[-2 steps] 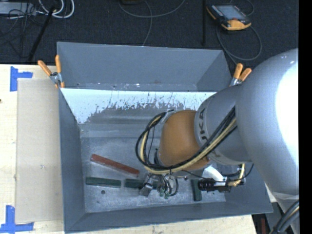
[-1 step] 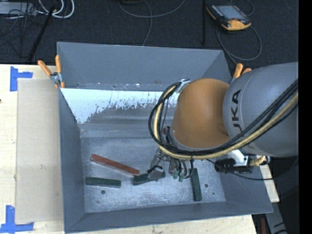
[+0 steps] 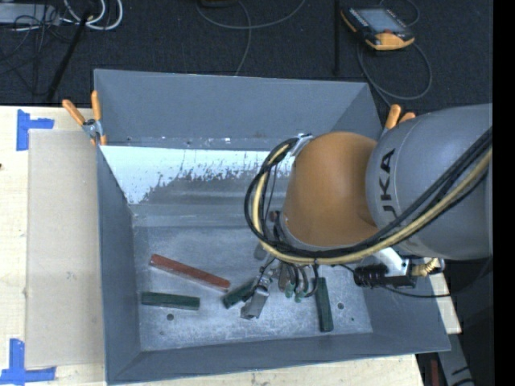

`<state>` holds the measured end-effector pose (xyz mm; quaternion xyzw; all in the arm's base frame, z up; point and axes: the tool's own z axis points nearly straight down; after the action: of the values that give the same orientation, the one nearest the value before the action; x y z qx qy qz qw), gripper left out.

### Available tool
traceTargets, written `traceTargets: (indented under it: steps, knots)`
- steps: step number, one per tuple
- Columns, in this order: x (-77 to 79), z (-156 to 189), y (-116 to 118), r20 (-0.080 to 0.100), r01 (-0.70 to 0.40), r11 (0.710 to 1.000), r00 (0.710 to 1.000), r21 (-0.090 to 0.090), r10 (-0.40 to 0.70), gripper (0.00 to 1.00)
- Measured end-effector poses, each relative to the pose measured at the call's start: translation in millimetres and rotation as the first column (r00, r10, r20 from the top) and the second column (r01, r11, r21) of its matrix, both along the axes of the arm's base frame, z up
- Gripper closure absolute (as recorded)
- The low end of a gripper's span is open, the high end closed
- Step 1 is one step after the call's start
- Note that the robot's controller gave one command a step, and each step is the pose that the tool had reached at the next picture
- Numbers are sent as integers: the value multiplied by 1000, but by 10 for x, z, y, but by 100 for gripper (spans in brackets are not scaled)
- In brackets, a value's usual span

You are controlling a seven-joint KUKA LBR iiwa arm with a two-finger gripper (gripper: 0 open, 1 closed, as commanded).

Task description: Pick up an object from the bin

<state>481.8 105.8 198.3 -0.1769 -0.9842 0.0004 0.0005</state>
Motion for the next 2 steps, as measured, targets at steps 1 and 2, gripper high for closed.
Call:
traceTargets:
  steps: [1,2]
  knots:
    - [266,-1239,641,-5,-40,999,999,0,40,0]
    - [278,-1204,625,-1,-36,999,999,-1,36,100]
